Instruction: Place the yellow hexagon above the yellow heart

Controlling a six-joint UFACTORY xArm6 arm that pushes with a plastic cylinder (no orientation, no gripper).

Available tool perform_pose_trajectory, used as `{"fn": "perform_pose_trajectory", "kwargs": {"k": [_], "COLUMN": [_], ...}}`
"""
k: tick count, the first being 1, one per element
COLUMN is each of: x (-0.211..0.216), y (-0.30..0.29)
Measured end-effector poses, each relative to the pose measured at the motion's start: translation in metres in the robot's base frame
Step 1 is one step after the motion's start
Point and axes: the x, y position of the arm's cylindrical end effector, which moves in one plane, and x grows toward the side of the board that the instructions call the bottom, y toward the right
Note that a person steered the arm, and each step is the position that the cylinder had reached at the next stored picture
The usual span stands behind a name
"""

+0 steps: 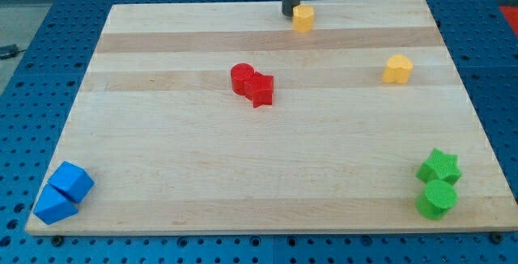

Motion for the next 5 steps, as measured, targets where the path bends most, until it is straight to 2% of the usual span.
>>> {"fn": "perform_pose_trajectory", "kwargs": {"k": [1,3,5], "x": [0.020,0.029,0.080], "y": [0.002,0.034,0.044]}}
